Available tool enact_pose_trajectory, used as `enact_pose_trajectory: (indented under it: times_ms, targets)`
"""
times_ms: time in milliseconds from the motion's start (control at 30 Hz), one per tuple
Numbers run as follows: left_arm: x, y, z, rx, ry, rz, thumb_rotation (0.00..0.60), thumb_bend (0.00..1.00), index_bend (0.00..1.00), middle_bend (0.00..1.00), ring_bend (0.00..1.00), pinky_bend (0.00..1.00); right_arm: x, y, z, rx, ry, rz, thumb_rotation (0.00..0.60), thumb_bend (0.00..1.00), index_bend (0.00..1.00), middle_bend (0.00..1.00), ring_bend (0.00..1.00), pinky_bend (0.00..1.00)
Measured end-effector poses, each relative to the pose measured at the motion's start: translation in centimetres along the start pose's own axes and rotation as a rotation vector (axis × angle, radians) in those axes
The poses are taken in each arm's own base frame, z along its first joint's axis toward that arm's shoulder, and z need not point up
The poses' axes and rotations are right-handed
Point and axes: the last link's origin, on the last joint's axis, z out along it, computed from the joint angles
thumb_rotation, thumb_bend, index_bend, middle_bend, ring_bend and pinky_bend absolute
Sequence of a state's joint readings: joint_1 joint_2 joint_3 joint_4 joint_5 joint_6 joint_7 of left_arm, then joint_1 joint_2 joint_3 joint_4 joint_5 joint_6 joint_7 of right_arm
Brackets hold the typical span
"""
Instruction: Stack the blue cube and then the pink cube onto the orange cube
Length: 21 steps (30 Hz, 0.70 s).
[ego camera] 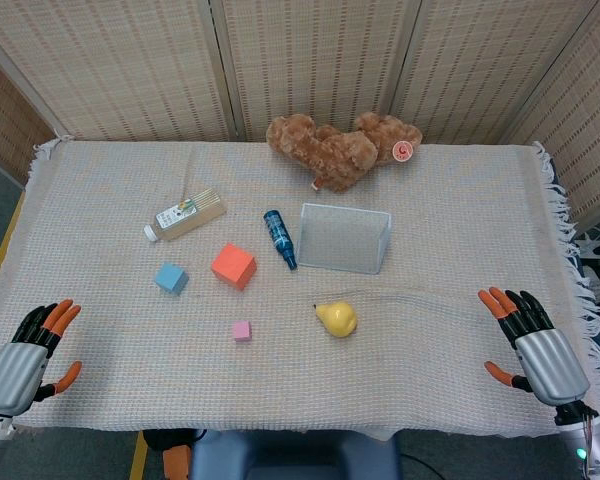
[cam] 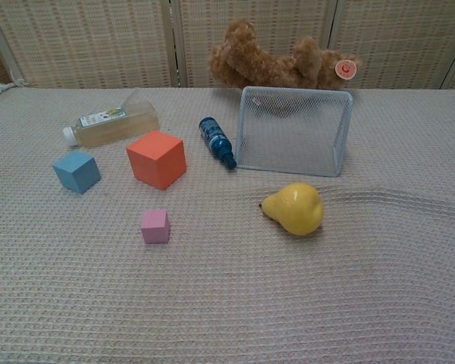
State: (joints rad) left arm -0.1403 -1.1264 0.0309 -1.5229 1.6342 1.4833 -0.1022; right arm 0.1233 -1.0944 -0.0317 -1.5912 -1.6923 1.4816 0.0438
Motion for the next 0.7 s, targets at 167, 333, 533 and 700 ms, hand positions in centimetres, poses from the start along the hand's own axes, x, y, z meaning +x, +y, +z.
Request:
enact_pose_trajectory:
  times_ms: [167,333,533,700]
  targets:
    - [-0.2,0.2,0.0,-0.001,-0.002,-0.011,0.600,0.35,0.06,0.00,0.00,0.09,0.2,-0.1,-0.2,0.004,0.005,0.003,0.600,0.08,0.00,0.00,0.00,0.00]
    - [-0.5,0.6,1.2,-0.033,-0.012,0.025,0.600,0.35,0.10,0.05,0.02,0.26,0.3,-0.1,-0.4,0.002,0.009,0.006,0.600,0.08,0.00,0.00,0.00,0.00]
    - [-0.6,1.1,5.5,-0.094,-0.053,0.168,0.600,0.35,0.14,0.57,0.55,0.75,0.4,-0.1,-0.3,-0.002,0.018,0.001,0.600,0.08,0.00,0.00,0.00,0.00]
    - [-0.6,1.9,9.7,-0.153,-0.058,0.236,0.600,0.35,0.19,0.80,0.79,0.91,0.4,-0.2,-0.4,-0.013,0.022,-0.010,0.600,0.08,0.00,0.00,0.00,0.00]
